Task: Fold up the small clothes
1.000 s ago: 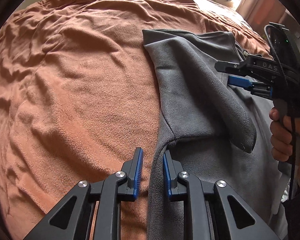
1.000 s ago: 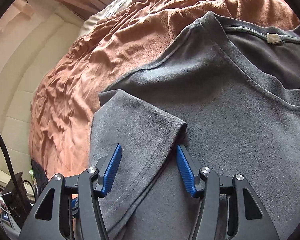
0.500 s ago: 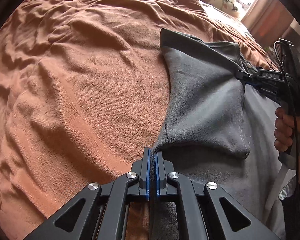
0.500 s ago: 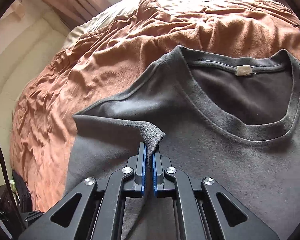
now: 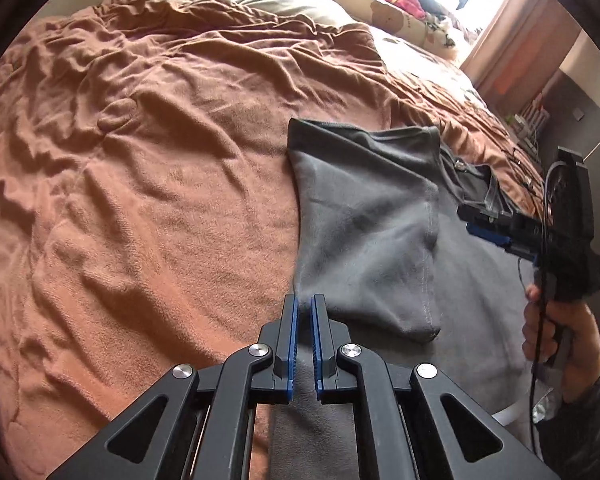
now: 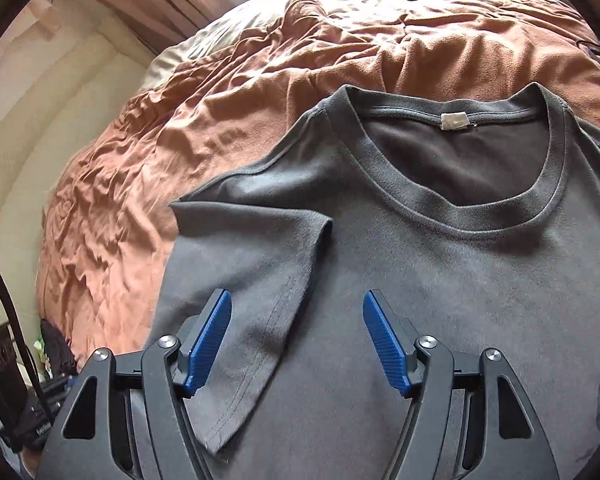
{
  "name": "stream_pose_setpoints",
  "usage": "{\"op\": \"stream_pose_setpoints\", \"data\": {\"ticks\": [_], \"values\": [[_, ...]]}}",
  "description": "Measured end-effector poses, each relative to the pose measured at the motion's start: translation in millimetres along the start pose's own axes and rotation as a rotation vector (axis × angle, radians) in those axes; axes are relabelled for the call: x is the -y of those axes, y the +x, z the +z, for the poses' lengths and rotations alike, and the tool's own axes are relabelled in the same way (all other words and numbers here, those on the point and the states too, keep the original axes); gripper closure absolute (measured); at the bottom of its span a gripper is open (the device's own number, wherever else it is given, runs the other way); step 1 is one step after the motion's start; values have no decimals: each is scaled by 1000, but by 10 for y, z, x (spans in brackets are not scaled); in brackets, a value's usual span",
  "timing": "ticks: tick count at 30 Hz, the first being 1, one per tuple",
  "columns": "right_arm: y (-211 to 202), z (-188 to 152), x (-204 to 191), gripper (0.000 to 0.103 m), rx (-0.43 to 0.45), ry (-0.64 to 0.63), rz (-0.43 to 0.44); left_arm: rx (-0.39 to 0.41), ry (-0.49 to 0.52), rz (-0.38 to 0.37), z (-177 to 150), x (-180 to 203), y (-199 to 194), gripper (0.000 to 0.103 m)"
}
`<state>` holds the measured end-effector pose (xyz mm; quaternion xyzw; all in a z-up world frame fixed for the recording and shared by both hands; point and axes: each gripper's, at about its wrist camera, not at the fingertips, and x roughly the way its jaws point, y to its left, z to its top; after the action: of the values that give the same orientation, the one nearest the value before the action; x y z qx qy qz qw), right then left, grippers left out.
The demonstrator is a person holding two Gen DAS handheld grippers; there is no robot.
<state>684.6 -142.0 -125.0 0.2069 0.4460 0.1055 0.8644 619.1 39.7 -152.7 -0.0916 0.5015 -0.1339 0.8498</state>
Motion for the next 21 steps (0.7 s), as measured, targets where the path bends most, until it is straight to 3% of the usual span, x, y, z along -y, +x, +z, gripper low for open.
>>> {"op": "stream_pose_setpoints", "data": {"ticks": [2,4,6,12,15,21], "values": [[-46,-90,-74,36,-6,-38,30,3,-1,12,36,23,19,96],[-76,-166,-146,45,-8,-63,64,-9,8,22,63,56,105,96],[-64,-255,-208,62,-25,-82,86,-20,6,31,62,60,196,96],[138,-457,-330,82,-100,-128,123,-66,-1,26,43,44,512,96],[238,-503,-391,84,-129,-161,127,-89,-10,28,-3,26,593,96],[350,-647,-551,85,-171,-254,43,-101,-8,53,-108,46,568,97]]}}
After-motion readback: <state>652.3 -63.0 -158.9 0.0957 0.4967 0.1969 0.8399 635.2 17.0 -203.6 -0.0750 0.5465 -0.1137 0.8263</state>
